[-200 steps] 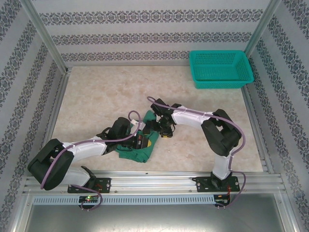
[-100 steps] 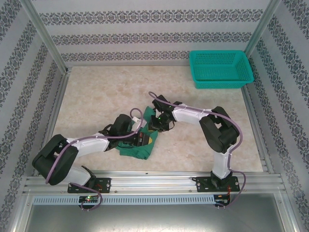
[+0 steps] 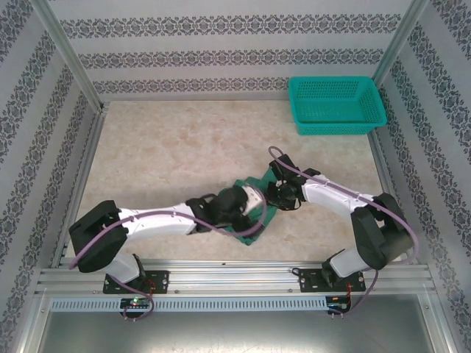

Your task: Roll up the long pants

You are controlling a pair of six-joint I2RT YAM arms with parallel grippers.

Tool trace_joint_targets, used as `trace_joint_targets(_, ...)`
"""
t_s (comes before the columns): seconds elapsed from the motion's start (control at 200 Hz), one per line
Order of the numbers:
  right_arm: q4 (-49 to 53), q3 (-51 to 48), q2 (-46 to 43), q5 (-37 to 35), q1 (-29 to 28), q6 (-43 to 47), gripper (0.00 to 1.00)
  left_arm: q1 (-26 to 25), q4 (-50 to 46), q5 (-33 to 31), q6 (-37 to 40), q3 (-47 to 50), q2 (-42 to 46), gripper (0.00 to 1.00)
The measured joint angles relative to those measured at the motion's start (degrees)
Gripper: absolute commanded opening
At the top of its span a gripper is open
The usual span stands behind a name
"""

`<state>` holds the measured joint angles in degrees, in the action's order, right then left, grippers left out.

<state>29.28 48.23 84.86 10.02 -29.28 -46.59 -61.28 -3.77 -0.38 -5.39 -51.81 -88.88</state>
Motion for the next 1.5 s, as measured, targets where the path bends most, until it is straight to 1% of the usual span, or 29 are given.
trace_joint_targets(0.085, 0.96, -0.09, -0.57, -0.96, -0.26, -0.22, 0.0, -5.77, -3.87, -6.93, 4.44, -5.95, -3.98, 1.0)
trace_joint_targets(0.155, 1.03, -0.37, -0.59, -1.27, -0.39, -0.42, 0.0, -7.69, -5.09, -10.62, 6.82, -9.11, -7.65, 1.0)
trace_joint_targets(0.175, 0.94, -0.55, -0.59, -1.36, -0.5, -0.46, 0.0, -8.2, -7.13, -12.2, 7.34, -10.43, -9.03, 1.0)
trace_joint_targets(0.295, 0.13, -1.57, -0.59, -1.9, -0.85, -0.92, 0.0, -8.79, -12.59, -18.91, 8.22, -17.99, -20.11, 1.0)
trace_joint_targets(0.34, -0.2, -2.05, -0.66, -2.08, -0.61, -1.27, 0.0, -8.79, -14.99, -19.93, 7.98, -19.37, -23.26, 1.0)
trace_joint_targets(0.47, -1.42, -3.15, -2.47, -2.47, -0.83, -1.51, 0.0, -9.03, -19.96, -21.14, 6.38, -23.28, -25.2, 1.0)
trace_joint_targets(0.53, -1.92, -3.89, -3.63, -2.69, -0.57, -1.51, 0.0, -9.01, -20.96, -21.09, 5.9, -23.78, -25.42, 0.8)
trace_joint_targets(0.545, -1.99, -4.04, -3.93, -2.69, -0.42, -1.53, 0.0, -9.01, -21.11, -20.94, 5.64, -23.82, -25.42, 0.7)
trace_joint_targets(0.565, -1.95, -4.31, -4.55, -2.69, -0.24, -1.55, 0.0, -8.92, -21.38, -20.92, 5.57, -23.85, -25.42, 0.51)
trace_joint_targets(0.58, -2.01, -4.52, -4.87, -2.67, -0.07, -1.64, 0.0, -8.81, -21.59, -20.83, 5.55, -23.82, -25.49, 0.29)
trace_joint_targets(0.59, -1.97, -4.63, -5.18, -2.6, 0.0, -1.7, 0.0, -8.76, -21.77, -20.81, 5.6, -23.82, -25.53, 0.08)
trace_joint_targets(0.595, -1.9, -4.72, -5.42, -2.69, 0.07, -1.77, 0.0, -8.7, -21.94, -20.85, 5.68, -23.82, -25.55, 0.02)
trace_joint_targets(0.6, -1.95, -4.76, -5.51, -2.75, 0.11, -1.81, 0.0, -8.68, -21.97, -20.9, 5.75, -23.82, -25.55, 0.0)
trace_joint_targets(0.754, -2.45, -5.97, -7.76, -2.05, 1.05, -2.64, 0.0, -8.48, -21.33, -21.53, 9.03, -23.34, -24.72, 0.0)
trace_joint_targets(0.834, -2.01, -6.16, -8.59, -1.95, 1.36, -2.8, 0.01, -8.07, -20.5, -19.58, 9.62, -22.32, -23.26, 0.0)
trace_joint_targets(0.884, -2.1, -6.08, -8.79, -1.09, 1.68, -3.1, 0.2, -7.32, -19.67, -16.94, 10.4, -21.42, -22.12, 0.0)
trace_joint_targets(0.929, -2.1, -5.86, -9.07, 0.09, 1.99, -3.3, 0.36, -6.58, -19.08, -13.66, 11.21, -20.74, -20.81, 0.0)
trace_joint_targets(0.964, -1.99, -5.57, -9.44, 1.29, 2.23, -3.5, 0.52, -5.92, -18.45, -10.6, 11.61, -20.15, -19.69, 0.0)
trace_joint_targets(0.969, -1.88, -5.46, -9.57, 1.44, 2.34, -3.67, 0.52, -5.84, -18.43, -10.23, 11.61, -20.09, -19.56, 0.0)
trace_joint_targets(0.974, -1.81, -5.42, -9.62, 1.51, 2.4, -3.67, 0.57, -5.7, -18.29, -9.55, 11.67, -19.96, -19.37, 0.0)
trace_joint_targets(0.984, -1.75, -5.27, -9.75, 1.79, 2.51, -3.69, 0.58, -5.49, -18.05, -8.61, 11.63, -19.78, -19.06, 0.0)
trace_joint_targets(0.989, -1.79, -5.14, -9.86, 1.92, 2.54, -3.67, 0.63, -5.4, -18.01, -8.28, 11.58, -19.74, -18.95, 0.0)
trace_joint_targets(1.009, -1.75, -4.79, -10.25, 2.08, 2.67, -3.74, 0.68, -4.83, -17.35, -5.77, 11.26, -19.41, -18.21, 0.0)
trace_joint_targets(1.039, -1.64, -3.87, -11.04, 2.67, 3.02, -3.96, 0.74, -4.02, -16.04, -2.54, 10.75, -18.8, -16.98, 0.0)
trace_joint_targets(1.109, -0.9, -0.68, -12.81, 3.69, 3.76, -4.13, 0.77, -1.84, -10.97, 4.96, 9.01, -16.28, -13.51, 0.0)
trace_joint_targets(1.159, 0.92, 1.9, -14.27, 3.08, 5.51, -2.71, 0.78, 0.33, -8.52, 8.74, 4.48, -12.83, -9.97, 0.0)
trace_joint_targets(1.244, 2.67, 5.03, -16.2, 1.01, 10.03, -0.94, 0.78, 6.47, -4.07, 16.72, -3.39, -4.5, -3.19, 0.0)
trace_joint_targets(1.334, 3.69, 6.82, -16.46, -0.15, 11.82, 0.5, 0.78, 10.29, 1.27, 20.92, -9.57, 1.31, -1.38, 0.0)
trace_joint_targets(1.499, 5.31, 7.06, -14.01, 0.87, 11.76, 1.99, 0.81, 10.69, 11.89, 26.1, -17.99, 7.72, -2.97, 0.0)
